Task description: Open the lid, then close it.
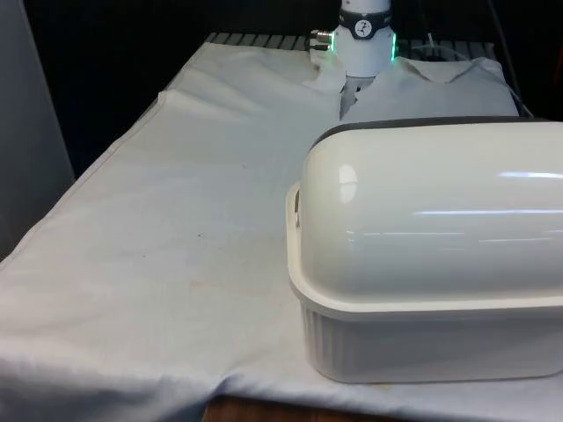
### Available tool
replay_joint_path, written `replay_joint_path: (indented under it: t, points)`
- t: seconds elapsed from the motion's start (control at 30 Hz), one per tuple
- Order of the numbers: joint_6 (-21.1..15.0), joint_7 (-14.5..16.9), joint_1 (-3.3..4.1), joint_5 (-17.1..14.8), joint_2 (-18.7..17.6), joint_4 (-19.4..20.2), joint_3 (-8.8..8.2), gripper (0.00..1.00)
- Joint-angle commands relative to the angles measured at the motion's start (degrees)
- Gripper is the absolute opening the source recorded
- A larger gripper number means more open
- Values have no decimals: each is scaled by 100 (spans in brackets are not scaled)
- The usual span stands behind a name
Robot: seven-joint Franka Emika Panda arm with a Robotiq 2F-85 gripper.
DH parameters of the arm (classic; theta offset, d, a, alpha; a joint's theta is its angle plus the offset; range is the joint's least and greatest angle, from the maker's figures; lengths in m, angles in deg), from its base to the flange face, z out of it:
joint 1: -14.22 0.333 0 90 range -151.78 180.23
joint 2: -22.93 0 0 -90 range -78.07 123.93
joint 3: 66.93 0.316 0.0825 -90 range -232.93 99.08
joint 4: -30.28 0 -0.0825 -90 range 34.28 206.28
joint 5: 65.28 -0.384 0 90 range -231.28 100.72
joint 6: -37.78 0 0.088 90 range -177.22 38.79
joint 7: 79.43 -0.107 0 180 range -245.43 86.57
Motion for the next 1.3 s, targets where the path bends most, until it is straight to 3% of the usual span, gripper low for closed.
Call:
replay_joint_path:
  t: [0.0,0.03,0.07,0.27,0.3,0.5,0.77,0.8,1.03,1.07,1.27]
  points:
    - [-109,-63,29,46,0,29,34,100]
    - [-23,-11,0,6,-6,6,23,100]
    - [-138,-74,34,52,-6,40,57,100]
    - [-430,-160,52,120,-34,155,241,100]
    - [-338,-103,23,74,-40,132,241,100]
    - [-773,-241,63,189,-57,304,407,100]
    - [-1112,-246,63,166,-195,361,493,100]
    - [-1026,-218,57,160,-178,350,487,100]
    - [-1507,-246,80,178,-264,498,521,100]
    - [-1387,-218,69,160,-286,447,521,100]
    - [-1937,-264,86,189,-298,728,556,100]
